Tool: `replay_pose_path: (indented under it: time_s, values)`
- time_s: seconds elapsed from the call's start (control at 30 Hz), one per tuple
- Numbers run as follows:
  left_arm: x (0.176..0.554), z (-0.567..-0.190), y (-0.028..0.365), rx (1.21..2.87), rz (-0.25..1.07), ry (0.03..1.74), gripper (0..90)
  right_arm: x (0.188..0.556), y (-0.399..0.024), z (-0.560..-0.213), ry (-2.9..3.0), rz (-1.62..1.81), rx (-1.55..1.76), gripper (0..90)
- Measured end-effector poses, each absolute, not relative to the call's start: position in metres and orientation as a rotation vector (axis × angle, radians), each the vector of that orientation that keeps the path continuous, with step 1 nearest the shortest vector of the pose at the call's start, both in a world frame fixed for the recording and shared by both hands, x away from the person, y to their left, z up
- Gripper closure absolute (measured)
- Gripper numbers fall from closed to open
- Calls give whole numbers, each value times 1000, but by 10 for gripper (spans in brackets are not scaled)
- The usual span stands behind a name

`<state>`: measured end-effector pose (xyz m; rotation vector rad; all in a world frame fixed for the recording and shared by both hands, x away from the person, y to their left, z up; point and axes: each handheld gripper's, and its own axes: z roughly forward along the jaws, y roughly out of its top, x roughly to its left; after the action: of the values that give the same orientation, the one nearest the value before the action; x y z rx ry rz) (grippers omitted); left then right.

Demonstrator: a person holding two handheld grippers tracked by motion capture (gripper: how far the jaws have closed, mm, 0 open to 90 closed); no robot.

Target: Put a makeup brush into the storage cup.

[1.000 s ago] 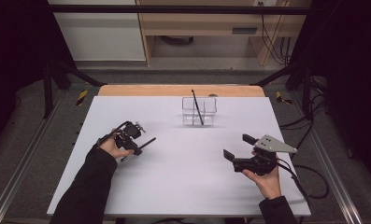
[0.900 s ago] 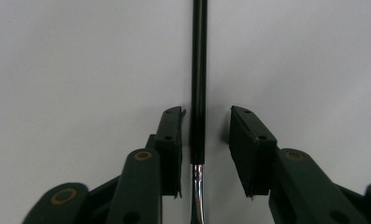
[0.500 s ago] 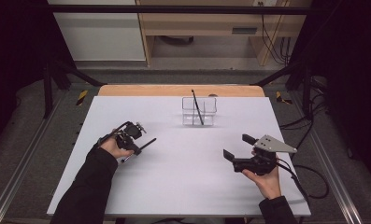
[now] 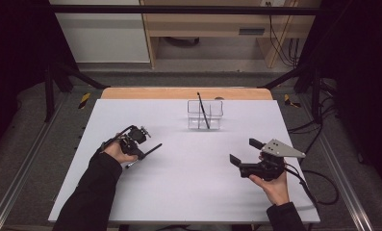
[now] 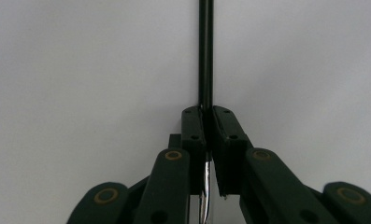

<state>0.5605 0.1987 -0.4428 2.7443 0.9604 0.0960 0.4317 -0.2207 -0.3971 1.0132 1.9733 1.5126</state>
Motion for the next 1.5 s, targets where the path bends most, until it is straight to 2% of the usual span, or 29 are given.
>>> replay_pose_path:
  time_s: [0.63, 1.5]
  values:
    - [555, -434, 203, 2694, 139, 920, 842, 431, -221, -397, 1974, 1513, 1014, 71]
    - [505, -407, 191, 2606, 185, 687, 842, 432, -207, -391, 1998, 1481, 973, 70]
